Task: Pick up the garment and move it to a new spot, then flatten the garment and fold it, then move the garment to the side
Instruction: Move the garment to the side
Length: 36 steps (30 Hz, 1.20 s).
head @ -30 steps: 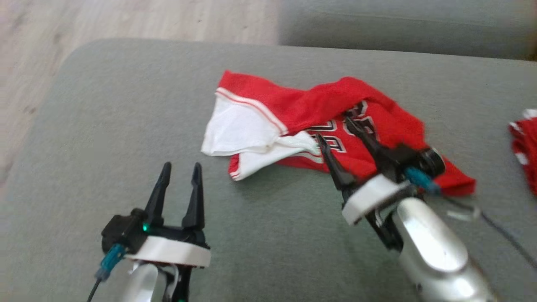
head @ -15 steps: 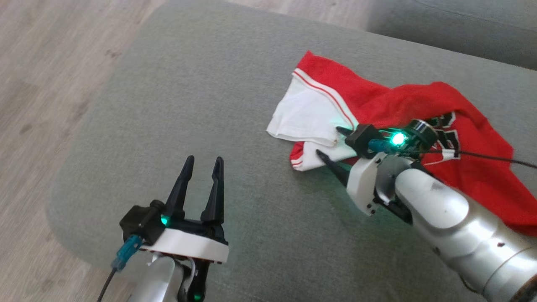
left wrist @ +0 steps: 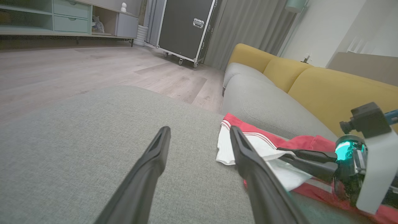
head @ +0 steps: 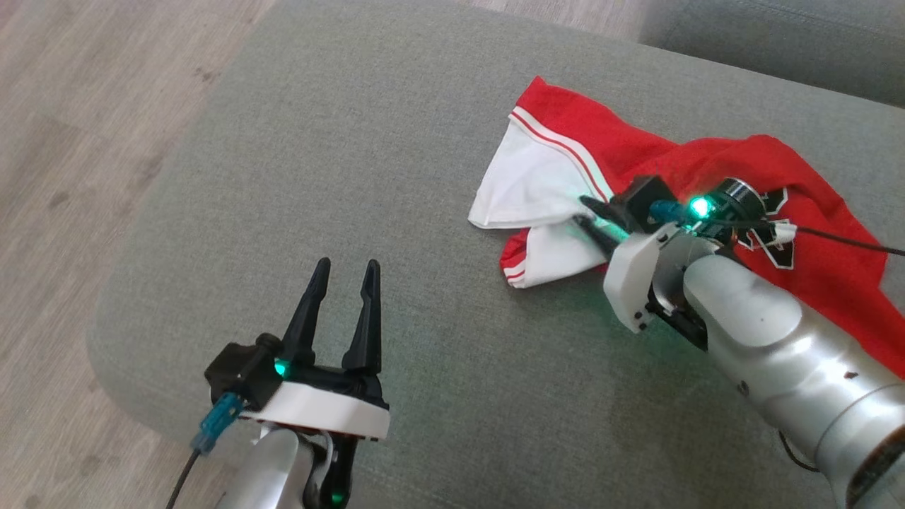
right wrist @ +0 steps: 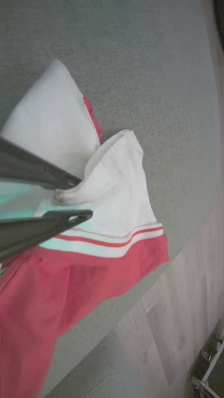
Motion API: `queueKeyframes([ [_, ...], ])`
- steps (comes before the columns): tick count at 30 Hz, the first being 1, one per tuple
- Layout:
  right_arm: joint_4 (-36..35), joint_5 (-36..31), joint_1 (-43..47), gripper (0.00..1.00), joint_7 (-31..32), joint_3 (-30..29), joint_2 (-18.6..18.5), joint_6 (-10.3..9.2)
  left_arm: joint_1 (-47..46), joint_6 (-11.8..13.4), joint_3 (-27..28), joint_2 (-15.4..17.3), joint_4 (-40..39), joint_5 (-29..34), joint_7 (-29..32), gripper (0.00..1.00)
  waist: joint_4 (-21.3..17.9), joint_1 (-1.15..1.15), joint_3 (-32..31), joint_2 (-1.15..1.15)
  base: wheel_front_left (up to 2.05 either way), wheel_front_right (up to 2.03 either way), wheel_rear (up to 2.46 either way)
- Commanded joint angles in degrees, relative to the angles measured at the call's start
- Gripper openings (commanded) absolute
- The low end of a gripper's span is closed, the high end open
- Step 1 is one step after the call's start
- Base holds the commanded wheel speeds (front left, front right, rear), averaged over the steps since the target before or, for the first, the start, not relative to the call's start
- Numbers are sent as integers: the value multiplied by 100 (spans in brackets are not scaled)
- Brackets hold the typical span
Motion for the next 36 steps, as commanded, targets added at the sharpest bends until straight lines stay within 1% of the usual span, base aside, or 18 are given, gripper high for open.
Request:
queueKeyframes([
  [1, -39, 149, -183, 0, -162, 2, 120, -5, -201, 21, 149, 19, -151, -49, -30, 100, -17, 0, -32, 0, 0, 0, 0],
  [6, 7, 480, -291, 0, -342, -92, 204, -5, -176, 18, 183, 19, -94, -19, -30, 100, -74, 0, -119, 0, 0, 0, 0],
  [10, 125, 858, -532, 0, -382, -357, 184, -5, -159, 10, 209, 19, -90, -3, -30, 100, -111, 0, -152, 0, 0, 0, 0],
  [13, 367, 1088, -875, 0, -318, -646, 45, -5, -183, -3, 164, 19, -112, -21, -30, 100, -61, 0, -90, 0, 0, 0, 0],
  [16, 799, 1327, -1318, 0, -204, -1043, -166, -5, -244, 2, 67, 19, -181, -68, -30, 100, 66, 0, 55, 0, 0, 0, 0],
  [21, 1671, 1346, -2095, 0, -175, -1499, -565, -5, -282, 81, -43, 19, -312, -80, -30, 100, 296, 0, 303, 0, 0, 0, 0],
  [22, 1759, 1309, -2212, 61, -159, -1574, -659, -5, -280, 91, -50, 19, -335, -75, -30, 100, 329, 0, 341, 0, 0, 0, 0],
  [23, 1817, 1231, -2313, 100, -103, -1637, -781, -5, -276, 104, -49, 19, -358, -72, -30, 100, 359, 0, 380, 0, 0, 0, 0],
  [26, 1854, 857, -2425, 100, 125, -1846, -1215, -5, -263, 140, -22, 19, -416, -89, -30, 100, 410, 0, 457, 0, 0, 0, 0],
  [28, 1857, 700, -2426, 100, 109, -2185, -1358, -5, -263, 158, 3, 19, -442, -107, -30, 100, 417, 0, 458, 0, 0, 0, 0],
  [32, 1858, 227, -2142, 100, 47, -2600, -1341, -5, -302, 128, 13, 19, -387, -76, -30, 100, 343, 0, 326, 0, 0, 0, 0],
  [36, 1859, -13, -1746, 100, -339, -3144, -1222, -5, -395, 70, -4, 19, -301, -48, -30, 100, 167, 0, 58, 0, 0, 0, 0],
])
